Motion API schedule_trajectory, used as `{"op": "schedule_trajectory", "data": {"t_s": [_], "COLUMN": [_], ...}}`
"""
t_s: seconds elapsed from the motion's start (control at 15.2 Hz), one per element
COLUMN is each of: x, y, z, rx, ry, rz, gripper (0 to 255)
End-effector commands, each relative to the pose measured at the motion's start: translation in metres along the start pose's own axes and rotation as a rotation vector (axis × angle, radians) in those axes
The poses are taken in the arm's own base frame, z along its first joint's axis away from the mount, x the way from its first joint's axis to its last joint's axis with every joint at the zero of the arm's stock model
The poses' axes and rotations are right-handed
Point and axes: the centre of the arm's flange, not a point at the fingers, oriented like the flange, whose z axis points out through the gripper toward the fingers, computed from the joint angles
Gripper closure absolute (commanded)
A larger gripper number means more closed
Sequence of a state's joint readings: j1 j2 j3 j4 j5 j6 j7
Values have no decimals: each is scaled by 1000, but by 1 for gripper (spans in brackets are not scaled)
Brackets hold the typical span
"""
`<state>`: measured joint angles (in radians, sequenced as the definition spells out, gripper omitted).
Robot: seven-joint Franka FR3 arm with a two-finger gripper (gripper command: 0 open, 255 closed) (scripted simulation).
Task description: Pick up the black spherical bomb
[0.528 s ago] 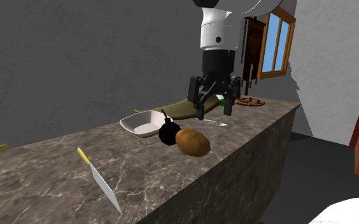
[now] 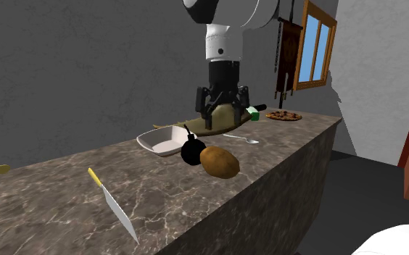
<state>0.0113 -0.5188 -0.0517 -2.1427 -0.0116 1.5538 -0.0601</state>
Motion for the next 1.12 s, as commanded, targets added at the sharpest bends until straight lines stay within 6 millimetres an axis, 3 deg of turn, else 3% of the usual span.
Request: {"op": "schedule_trajectory", "data": {"t_s": [0.0, 0.66, 0.73, 1.06], "x": [30, 168, 177, 179], "y": [-5, -21, -22, -21], "z": [6, 20, 21, 47], "rx": [-8, -49, -52, -52], "ry": [-10, -59, -62, -62], "rz": [-5, -31, -32, -32], "gripper": [0, 0, 0, 0]}}
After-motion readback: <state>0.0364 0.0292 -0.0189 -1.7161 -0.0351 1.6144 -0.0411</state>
